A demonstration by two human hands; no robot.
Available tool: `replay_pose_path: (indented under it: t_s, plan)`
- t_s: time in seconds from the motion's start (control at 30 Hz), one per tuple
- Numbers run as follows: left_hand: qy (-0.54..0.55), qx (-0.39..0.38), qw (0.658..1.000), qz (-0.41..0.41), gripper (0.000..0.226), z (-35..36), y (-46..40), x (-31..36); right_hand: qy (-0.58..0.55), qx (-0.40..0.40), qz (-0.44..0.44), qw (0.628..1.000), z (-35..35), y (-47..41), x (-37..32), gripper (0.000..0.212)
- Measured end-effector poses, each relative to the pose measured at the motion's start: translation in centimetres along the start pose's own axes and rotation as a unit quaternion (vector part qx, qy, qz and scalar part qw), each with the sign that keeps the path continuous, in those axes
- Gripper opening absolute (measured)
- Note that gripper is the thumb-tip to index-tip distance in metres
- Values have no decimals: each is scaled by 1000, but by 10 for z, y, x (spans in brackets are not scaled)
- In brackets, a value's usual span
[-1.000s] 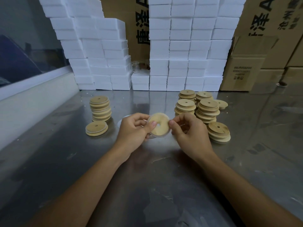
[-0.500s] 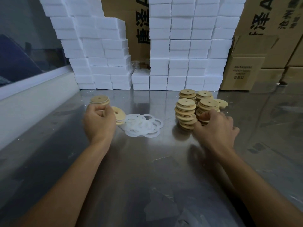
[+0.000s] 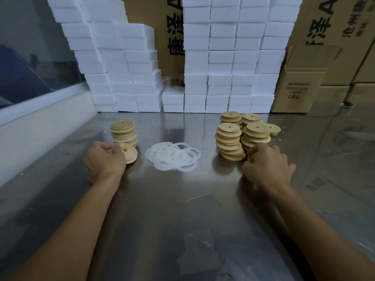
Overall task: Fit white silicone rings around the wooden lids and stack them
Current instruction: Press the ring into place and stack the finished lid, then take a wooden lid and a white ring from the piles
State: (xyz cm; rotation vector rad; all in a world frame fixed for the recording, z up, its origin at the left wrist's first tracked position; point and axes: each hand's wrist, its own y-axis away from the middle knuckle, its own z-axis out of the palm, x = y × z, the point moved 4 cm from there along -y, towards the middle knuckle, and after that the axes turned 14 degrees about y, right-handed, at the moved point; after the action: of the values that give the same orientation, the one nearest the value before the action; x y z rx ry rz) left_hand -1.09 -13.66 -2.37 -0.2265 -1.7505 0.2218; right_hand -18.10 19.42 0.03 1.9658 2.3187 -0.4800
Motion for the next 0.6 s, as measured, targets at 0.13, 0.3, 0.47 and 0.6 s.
replay_pose_path:
  t_s: [0.13, 0.3, 0.47, 0.6]
  plan:
    - [9, 24, 1000, -7, 14, -5, -6, -4, -4, 13, -5, 1000, 1, 0, -1, 42]
    - [0, 28, 1000, 4, 15, -9, -12, -4, -35, 29, -33, 998, 4, 2, -5, 40]
    - [-20, 31, 996, 81, 14, -13, 4, 13, -97, 62, -70, 991, 2, 6, -13, 33]
    - [15, -96, 955, 280, 4, 6, 40, 45, -161, 87, -123, 975, -3, 12, -24, 38]
